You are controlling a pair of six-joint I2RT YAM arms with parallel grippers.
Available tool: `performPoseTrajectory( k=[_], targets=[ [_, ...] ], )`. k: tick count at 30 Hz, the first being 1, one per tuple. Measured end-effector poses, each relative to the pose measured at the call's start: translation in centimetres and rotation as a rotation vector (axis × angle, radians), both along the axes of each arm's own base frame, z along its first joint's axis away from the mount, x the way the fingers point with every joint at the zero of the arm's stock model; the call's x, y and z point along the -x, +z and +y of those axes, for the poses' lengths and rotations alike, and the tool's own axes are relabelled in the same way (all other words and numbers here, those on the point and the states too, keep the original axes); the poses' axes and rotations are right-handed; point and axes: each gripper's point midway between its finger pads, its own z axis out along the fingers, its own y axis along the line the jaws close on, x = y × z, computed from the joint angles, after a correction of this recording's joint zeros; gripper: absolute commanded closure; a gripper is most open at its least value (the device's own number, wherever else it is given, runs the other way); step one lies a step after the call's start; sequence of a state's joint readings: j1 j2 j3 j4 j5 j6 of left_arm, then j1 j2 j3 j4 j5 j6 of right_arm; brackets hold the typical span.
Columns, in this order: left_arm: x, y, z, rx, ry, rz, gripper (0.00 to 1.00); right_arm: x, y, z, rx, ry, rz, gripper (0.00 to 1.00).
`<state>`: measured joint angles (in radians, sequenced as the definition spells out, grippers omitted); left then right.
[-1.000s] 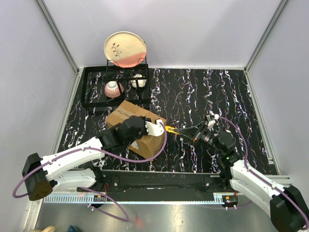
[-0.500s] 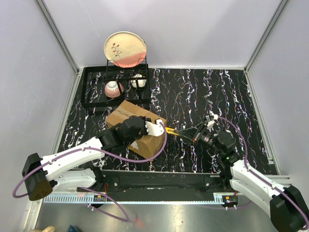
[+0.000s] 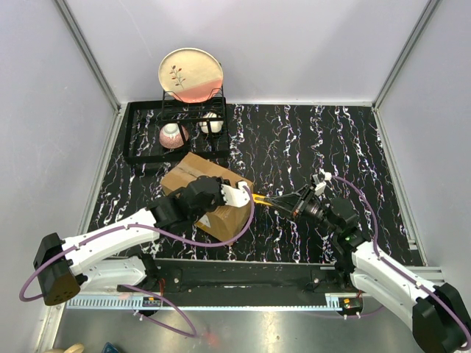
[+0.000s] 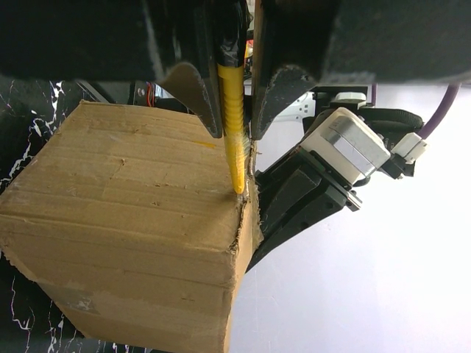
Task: Unpack the express box
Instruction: Cut the express box at the center of the board.
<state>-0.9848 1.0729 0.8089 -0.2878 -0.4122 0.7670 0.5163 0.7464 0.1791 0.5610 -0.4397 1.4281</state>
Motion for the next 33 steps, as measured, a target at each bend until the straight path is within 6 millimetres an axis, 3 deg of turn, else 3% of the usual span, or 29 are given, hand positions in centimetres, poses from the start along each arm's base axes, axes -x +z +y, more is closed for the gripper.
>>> performPoseTrajectory(
  k=[25,33],
  targets=[
    [0.3,-0.4,-0.1,-0.012,0.0,0.012,1.0,-0.5,-0.5,0.5,0.007,0.015,0.004,1.0],
    [1.9,-0.8,-1.3,-0.162,0.041,0.07,1.0,-2.2,-1.6,0.1,0.029,-0.041,0.024,1.0]
  ],
)
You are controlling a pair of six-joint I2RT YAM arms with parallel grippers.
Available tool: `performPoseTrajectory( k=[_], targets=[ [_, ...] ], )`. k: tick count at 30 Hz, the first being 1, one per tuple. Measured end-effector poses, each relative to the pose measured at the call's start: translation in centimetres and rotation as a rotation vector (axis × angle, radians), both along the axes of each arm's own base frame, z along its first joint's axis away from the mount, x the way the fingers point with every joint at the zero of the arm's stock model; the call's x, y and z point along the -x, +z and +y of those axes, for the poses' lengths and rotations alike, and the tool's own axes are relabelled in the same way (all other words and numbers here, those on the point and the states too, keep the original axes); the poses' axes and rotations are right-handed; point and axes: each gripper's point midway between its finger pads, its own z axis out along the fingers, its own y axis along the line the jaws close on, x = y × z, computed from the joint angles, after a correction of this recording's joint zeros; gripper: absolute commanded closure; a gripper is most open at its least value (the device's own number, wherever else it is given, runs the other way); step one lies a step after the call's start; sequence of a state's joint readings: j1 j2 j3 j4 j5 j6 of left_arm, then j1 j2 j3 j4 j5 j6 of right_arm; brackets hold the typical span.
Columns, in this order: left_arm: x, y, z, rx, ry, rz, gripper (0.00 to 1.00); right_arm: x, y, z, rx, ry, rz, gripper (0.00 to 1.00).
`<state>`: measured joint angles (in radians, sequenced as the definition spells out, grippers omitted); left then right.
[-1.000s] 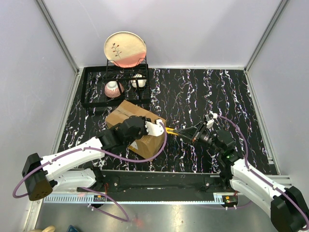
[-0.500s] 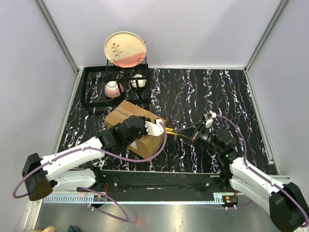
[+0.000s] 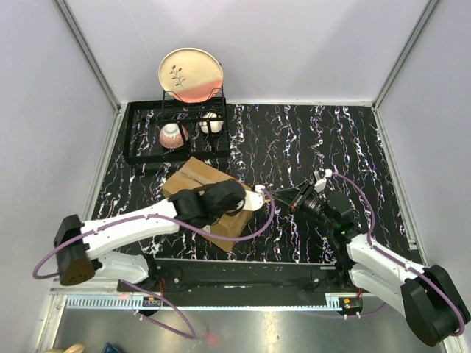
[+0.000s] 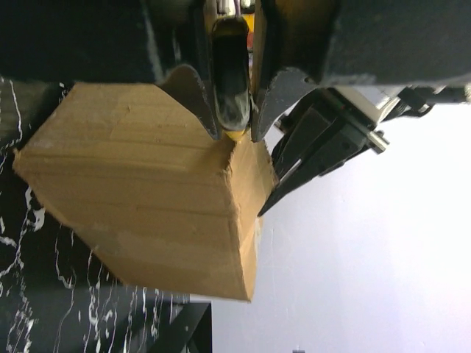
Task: Unpack the express box
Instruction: Cut the express box at the center of the board.
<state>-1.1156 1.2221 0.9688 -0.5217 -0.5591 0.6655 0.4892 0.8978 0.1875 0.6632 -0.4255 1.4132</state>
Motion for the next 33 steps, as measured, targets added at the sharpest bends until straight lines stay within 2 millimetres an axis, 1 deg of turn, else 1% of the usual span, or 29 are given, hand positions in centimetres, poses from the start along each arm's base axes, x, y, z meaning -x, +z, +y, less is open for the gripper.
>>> performPoseTrajectory(
  k=[3,6,9,10,13,15,18,19,21,22,23,25,26,27,29,31,33],
  targets=[
    [0.2,0.4,-0.9,-0.055,0.049,0.065,1.0,-1.1,0.3,-0.5,0.006,-0.053,-0.018,1.0],
    [0.4,0.5,-2.2,-0.067,0.079,0.123,1.0,-2.0,0.7,-0.8,0.015,-0.092,-0.04,1.0],
    [1.3,0.4,-3.9,-0.048,0.076,0.186,1.0,-2.1,1.1,-0.7,0.031,-0.086,-0.059,1.0],
    [1.6,0.3,-4.5,-0.037,0.075,0.201,1.0,-1.9,1.2,-0.7,0.035,-0.083,-0.063,1.0],
    [2.2,0.0,-5.0,-0.026,0.081,0.224,1.0,-1.2,1.5,-1.0,0.056,-0.076,-0.083,1.0],
    [2.2,0.0,-5.0,-0.018,0.089,0.228,1.0,-0.7,1.8,-1.3,0.072,-0.078,-0.097,1.0],
    [1.7,0.1,-4.8,0.013,0.11,0.232,1.0,0.2,2.6,-1.8,0.102,-0.078,-0.12,1.0],
    [1.3,0.1,-4.8,0.034,0.122,0.227,1.0,0.7,3.3,-1.9,0.102,-0.068,-0.135,1.0],
    [0.6,0.1,-4.2,0.076,0.136,0.208,1.0,2.1,5.7,-1.9,0.097,-0.043,-0.191,1.0],
    [0.5,0.2,-3.9,0.087,0.137,0.2,0.94,2.7,7.0,-2.1,0.093,-0.036,-0.224,1.0],
    [0.4,0.4,-3.5,0.096,0.137,0.192,0.69,3.1,8.2,-2.2,0.091,-0.033,-0.256,1.0],
    [0.6,1.0,-2.9,0.103,0.119,0.183,0.47,3.7,10.2,-2.4,0.093,-0.028,-0.309,1.0],
    [0.9,1.3,-2.9,0.109,0.101,0.184,0.15,3.8,10.7,-2.4,0.104,-0.025,-0.323,1.0],
    [1.2,1.6,-2.9,0.121,0.085,0.189,0.02,3.8,10.9,-2.4,0.118,-0.018,-0.328,1.0],
    [1.9,2.6,-3.1,0.148,0.047,0.191,0.01,3.7,10.5,-2.1,0.16,0.002,-0.32,1.0],
    [2.6,4.0,-3.1,0.197,0.01,0.187,0.01,3.3,9.5,-1.9,0.211,0.018,-0.295,1.0],
    [3.3,5.3,-2.8,0.24,-0.017,0.188,0.01,3.1,8.9,-1.8,0.253,0.035,-0.286,1.0]
  ],
)
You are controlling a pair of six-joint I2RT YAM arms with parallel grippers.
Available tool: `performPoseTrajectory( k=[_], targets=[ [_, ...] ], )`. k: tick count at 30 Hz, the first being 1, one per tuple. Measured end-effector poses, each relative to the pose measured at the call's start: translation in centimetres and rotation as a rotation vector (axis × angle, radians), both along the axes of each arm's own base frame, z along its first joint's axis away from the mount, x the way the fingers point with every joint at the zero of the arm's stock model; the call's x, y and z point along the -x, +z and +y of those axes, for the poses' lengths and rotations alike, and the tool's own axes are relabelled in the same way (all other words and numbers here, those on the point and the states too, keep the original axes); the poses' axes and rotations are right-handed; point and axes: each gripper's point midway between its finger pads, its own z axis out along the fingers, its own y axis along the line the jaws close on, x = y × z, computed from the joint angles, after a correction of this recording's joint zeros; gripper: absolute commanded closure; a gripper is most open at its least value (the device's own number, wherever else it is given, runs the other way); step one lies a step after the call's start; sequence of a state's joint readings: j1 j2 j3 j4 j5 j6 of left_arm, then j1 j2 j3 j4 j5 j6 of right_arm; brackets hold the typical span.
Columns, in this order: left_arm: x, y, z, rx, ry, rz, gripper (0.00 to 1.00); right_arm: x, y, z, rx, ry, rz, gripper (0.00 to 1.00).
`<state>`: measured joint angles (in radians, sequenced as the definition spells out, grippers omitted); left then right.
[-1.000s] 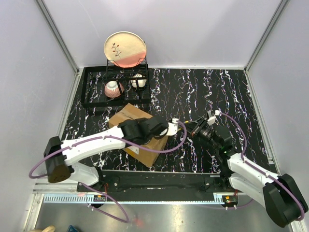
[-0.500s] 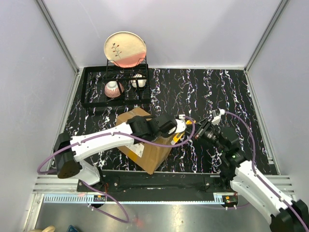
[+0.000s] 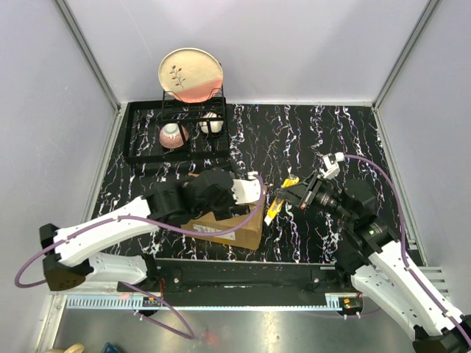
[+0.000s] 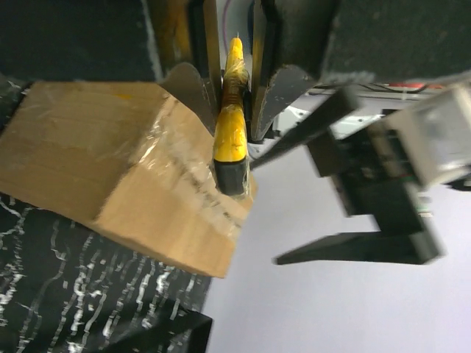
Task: Unpack the express box
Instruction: Cut the express box at the center of the board, then place the knife at the center of the board.
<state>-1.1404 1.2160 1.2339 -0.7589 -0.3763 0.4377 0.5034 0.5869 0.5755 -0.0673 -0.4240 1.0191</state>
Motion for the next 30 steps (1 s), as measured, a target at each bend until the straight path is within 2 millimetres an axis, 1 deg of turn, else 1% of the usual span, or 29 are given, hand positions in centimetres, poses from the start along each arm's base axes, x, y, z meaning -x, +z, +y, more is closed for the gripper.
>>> performPoseTrajectory(
  k=[4,7,9,11,12,13,15,16,19,20,23,27,30],
  targets=[
    [0.8,3.0,1.2,0.072,-0.024,-0.014,0.01,-0.3,-0.9,0.3,0.088,0.025,0.019,1.0],
    [1.2,5.4,2.1,0.127,-0.038,-0.028,0.01,-0.8,-0.7,0.4,0.131,0.032,0.007,1.0],
    [1.1,6.8,2.9,0.156,-0.047,-0.055,0.01,-0.9,-0.3,0.4,0.148,0.033,-0.004,1.0],
    [1.0,7.1,3.8,0.159,-0.056,-0.076,0.01,-1.0,-0.2,0.3,0.16,0.031,-0.007,1.0],
    [0.6,6.7,4.7,0.151,-0.052,-0.091,0.01,-1.1,-0.2,0.3,0.165,0.028,-0.007,1.0],
    [0.1,5.7,5.8,0.129,-0.043,-0.095,0.01,-1.1,-0.2,0.3,0.169,0.027,-0.006,1.0],
    [-0.9,2.8,8.5,0.053,0.006,-0.085,0.01,-1.1,-0.6,0.1,0.181,0.021,0.006,1.0],
    [-1.3,1.2,9.5,0.011,0.02,-0.074,0.01,-1.1,-0.8,0.1,0.186,0.02,0.012,1.0],
    [-1.5,-2.5,10.7,-0.088,0.009,-0.033,0.01,-1.5,-1.2,0.2,0.195,0.015,0.024,1.0],
    [-1.7,-3.0,10.6,-0.104,-0.006,-0.035,0.01,-1.6,-1.4,0.2,0.198,0.015,0.031,1.0],
    [-2.3,-2.3,9.9,-0.088,-0.037,-0.076,0.01,-1.9,-1.9,0.4,0.208,0.016,0.048,1.0],
    [-2.9,-2.8,8.8,-0.102,-0.086,-0.075,0.01,-2.0,-1.9,0.5,0.208,0.015,0.049,1.0],
    [-2.9,-2.9,7.9,-0.096,-0.137,-0.077,0.01,-2.0,-1.7,0.5,0.205,0.014,0.043,1.0]
  ],
)
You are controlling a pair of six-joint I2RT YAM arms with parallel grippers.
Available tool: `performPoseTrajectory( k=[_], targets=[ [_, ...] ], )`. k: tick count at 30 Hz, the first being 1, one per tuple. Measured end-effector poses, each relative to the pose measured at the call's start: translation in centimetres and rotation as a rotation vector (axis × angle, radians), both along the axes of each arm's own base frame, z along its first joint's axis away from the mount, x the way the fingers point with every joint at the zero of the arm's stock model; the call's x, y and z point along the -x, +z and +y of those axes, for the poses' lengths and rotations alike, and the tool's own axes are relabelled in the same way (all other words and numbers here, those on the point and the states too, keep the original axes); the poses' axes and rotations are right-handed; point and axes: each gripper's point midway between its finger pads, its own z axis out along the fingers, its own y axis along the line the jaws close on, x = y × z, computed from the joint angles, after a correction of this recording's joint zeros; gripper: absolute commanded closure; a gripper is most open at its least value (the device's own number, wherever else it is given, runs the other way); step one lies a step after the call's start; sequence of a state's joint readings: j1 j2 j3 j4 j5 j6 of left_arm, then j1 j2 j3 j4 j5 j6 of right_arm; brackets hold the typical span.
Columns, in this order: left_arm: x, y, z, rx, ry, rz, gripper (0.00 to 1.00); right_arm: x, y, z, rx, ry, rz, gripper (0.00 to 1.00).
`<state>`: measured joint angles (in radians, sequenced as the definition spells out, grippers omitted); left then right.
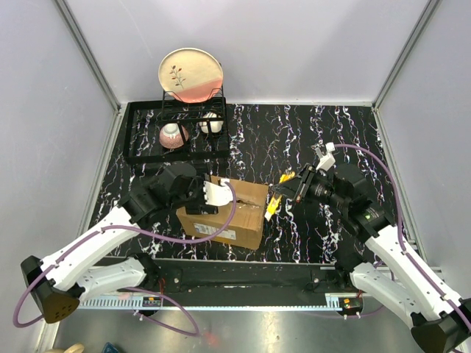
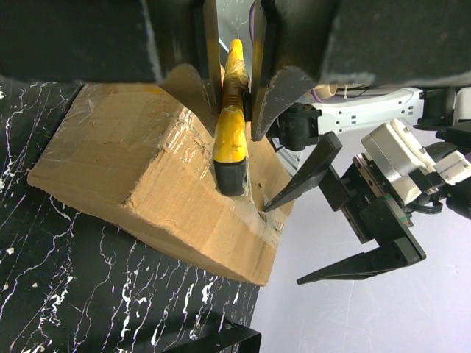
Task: Unpack the express box
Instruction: Place the knife at the center of the board.
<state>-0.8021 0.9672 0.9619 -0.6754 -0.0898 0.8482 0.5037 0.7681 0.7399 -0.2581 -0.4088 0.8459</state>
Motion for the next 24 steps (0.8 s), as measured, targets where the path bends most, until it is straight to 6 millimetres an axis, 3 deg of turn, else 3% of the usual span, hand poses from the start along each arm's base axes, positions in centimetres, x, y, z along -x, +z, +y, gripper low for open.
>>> performPoseTrajectory(
  k=[18,24],
  targets=[
    [-0.5,-2.6,-3.2,0.009,-0.163,-0.053,0.01,-1.9,-0.3,0.9,-0.009,-0.012,0.001,1.0],
    [-0.5,-2.6,-3.5,0.026,-0.162,-0.117,0.01,-2.9,-0.8,-0.4,0.02,-0.12,0.014,1.0]
  ],
)
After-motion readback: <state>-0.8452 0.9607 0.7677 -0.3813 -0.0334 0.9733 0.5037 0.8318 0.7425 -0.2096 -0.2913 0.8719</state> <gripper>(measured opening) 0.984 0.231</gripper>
